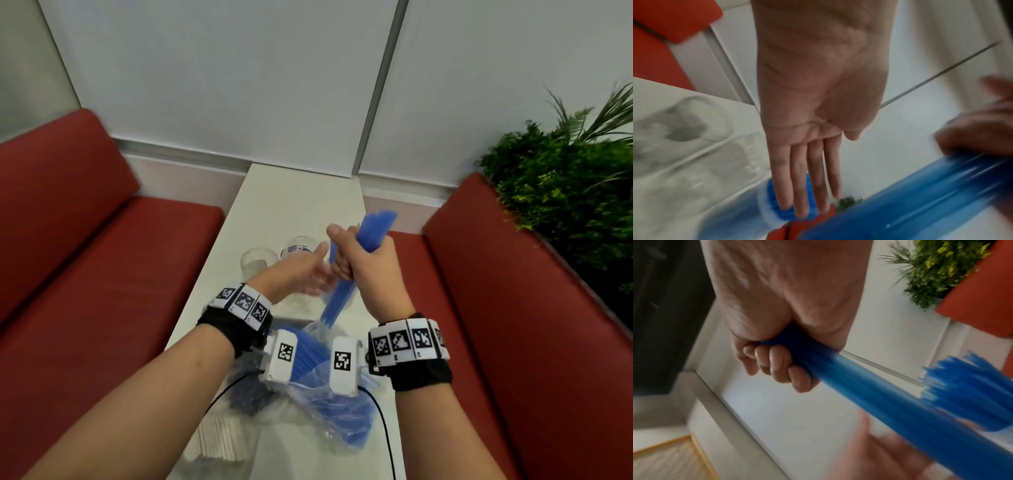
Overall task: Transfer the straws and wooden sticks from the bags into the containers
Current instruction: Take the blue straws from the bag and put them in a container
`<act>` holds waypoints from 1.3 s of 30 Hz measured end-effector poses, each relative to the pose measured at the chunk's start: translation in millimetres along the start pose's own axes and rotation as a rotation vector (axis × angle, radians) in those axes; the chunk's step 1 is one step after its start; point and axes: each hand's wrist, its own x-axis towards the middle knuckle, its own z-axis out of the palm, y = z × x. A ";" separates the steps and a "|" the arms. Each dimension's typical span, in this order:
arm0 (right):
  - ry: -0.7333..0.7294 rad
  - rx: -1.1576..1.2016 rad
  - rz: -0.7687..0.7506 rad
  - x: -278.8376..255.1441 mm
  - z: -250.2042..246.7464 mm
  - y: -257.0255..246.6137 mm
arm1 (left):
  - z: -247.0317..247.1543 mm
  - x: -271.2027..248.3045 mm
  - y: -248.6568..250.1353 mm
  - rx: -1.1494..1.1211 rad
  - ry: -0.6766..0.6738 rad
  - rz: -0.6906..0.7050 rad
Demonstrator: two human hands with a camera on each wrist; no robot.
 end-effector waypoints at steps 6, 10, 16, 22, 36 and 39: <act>-0.074 0.190 -0.090 -5.2 8.7 -22.9 | 6.7 7.4 -59.0 -0.731 -0.342 -0.284; -0.074 0.173 -0.067 -10.1 11.9 -15.1 | 14.0 11.7 -67.4 -0.901 -0.311 -0.313; -0.056 0.125 -0.054 -7.1 12.1 -4.2 | 19.9 16.4 -70.2 -0.901 -0.276 -0.377; -0.176 -0.258 -0.031 0.1 -8.8 -2.1 | 17.6 17.1 -82.3 -0.906 -0.273 -0.385; -0.242 -0.441 0.329 39.8 -89.0 14.6 | 16.9 45.6 -125.5 -0.614 0.143 -0.365; -0.150 -0.469 0.315 66.7 -102.9 13.8 | 17.2 56.2 -118.9 -0.450 0.088 -0.343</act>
